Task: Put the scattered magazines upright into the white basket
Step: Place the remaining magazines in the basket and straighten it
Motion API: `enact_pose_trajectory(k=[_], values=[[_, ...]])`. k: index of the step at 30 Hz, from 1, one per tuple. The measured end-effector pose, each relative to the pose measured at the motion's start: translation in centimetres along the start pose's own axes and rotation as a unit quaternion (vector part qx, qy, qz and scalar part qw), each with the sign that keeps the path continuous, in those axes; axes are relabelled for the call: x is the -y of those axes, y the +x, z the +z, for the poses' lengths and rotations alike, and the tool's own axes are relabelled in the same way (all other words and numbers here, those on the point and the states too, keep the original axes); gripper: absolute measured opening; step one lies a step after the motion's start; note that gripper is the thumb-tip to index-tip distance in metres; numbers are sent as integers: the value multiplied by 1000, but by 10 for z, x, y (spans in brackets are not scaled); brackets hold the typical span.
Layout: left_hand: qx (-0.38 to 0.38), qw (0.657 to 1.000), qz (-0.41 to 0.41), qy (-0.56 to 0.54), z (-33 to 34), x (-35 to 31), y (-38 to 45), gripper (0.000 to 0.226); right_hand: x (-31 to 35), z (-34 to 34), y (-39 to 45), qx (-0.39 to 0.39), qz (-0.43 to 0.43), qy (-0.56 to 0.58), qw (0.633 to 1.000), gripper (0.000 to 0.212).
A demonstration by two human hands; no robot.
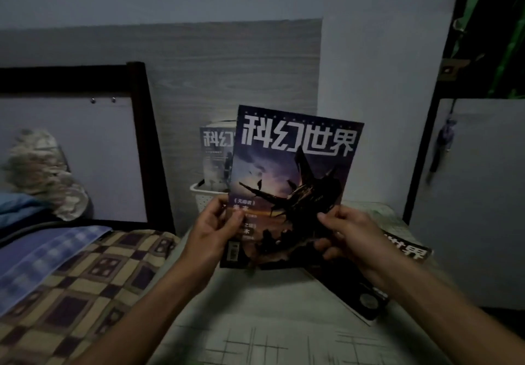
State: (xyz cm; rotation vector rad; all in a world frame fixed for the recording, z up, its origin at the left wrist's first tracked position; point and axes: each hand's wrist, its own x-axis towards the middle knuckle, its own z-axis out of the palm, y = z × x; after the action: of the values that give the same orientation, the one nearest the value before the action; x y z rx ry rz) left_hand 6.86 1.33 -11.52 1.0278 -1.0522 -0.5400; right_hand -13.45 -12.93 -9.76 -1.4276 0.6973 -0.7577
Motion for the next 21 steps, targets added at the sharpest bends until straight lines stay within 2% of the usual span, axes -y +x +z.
enact_pose_trajectory(k=[2, 4, 7, 10, 11, 13, 16, 19, 21], values=[[-55, 993, 42, 100, -14, -1, -2, 29, -1, 22, 4, -26, -27, -48, 998, 18], [-112, 977, 50, 174, -30, 4, -7, 38, -7, 40, 7, -36, -41, -88, 995, 19], [-161, 953, 34, 253, -54, 16, -14, 32, -17, 60, 11, -26, -48, -124, 991, 17], [-195, 932, -8, 305, -75, 29, -21, 25, -26, 72, 16, -23, -92, -146, 985, 18], [-208, 924, -22, 320, -79, 32, -22, 29, -28, 74, 18, -27, -104, -146, 983, 20], [-226, 916, -24, 331, -83, 35, -25, 35, -30, 79, 24, -32, -124, -144, 981, 18], [-226, 912, 0, 343, -81, 34, -22, 31, -32, 82, 37, -29, -128, -136, 982, 11], [-207, 922, -5, 326, -79, 30, -9, 32, -30, 82, 55, -65, -124, -155, 978, 15], [-215, 930, 14, 298, -79, 18, 9, 33, -14, 85, 68, -91, -161, -179, 966, 17]])
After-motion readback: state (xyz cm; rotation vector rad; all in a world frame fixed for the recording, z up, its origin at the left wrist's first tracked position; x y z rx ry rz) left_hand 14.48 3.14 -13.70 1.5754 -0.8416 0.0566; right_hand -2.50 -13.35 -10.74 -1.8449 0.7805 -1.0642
